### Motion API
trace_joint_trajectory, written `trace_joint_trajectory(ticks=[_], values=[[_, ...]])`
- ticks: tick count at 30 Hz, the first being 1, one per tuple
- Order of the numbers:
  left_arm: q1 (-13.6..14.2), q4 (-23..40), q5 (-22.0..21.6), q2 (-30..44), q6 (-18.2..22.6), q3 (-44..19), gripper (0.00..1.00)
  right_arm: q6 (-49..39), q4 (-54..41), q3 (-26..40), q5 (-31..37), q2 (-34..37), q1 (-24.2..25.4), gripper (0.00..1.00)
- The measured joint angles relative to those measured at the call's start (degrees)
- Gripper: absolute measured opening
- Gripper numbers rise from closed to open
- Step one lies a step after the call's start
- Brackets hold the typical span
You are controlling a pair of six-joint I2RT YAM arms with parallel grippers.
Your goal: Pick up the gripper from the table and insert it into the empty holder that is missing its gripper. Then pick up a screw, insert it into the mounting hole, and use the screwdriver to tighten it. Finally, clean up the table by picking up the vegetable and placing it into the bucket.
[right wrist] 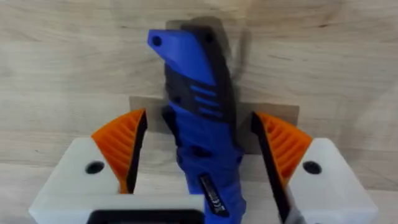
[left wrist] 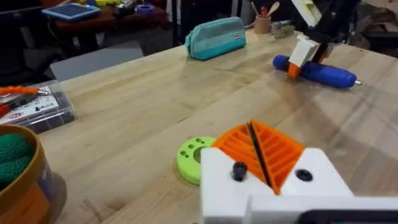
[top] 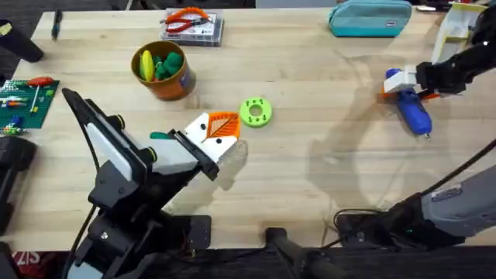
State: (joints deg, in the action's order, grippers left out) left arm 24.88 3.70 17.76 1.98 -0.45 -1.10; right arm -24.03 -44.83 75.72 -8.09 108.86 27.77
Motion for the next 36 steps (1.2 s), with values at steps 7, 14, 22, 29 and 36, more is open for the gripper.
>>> trace_joint_trajectory(ticks=[7,14,22,29,36], values=[[0.0,0.0,0.0,0.0,0.0,0.0,0.007,0.0,3.3,0.0,-0.6,0.0,0.0,0.992],[0.0,0.0,0.0,0.0,0.0,0.0,0.007,-3.0,4.4,0.0,-0.7,0.0,-0.9,0.993],[0.0,0.0,0.0,0.0,0.0,0.0,0.007,-6.7,4.4,0.0,0.0,0.7,-3.9,0.939],[0.0,0.0,0.0,0.0,0.0,0.0,0.007,-7.3,3.9,0.1,2.8,0.8,-5.0,0.903],[0.0,0.0,0.0,0.0,0.0,0.0,0.007,-7.5,3.4,0.2,4.6,0.8,-6.6,0.880]])
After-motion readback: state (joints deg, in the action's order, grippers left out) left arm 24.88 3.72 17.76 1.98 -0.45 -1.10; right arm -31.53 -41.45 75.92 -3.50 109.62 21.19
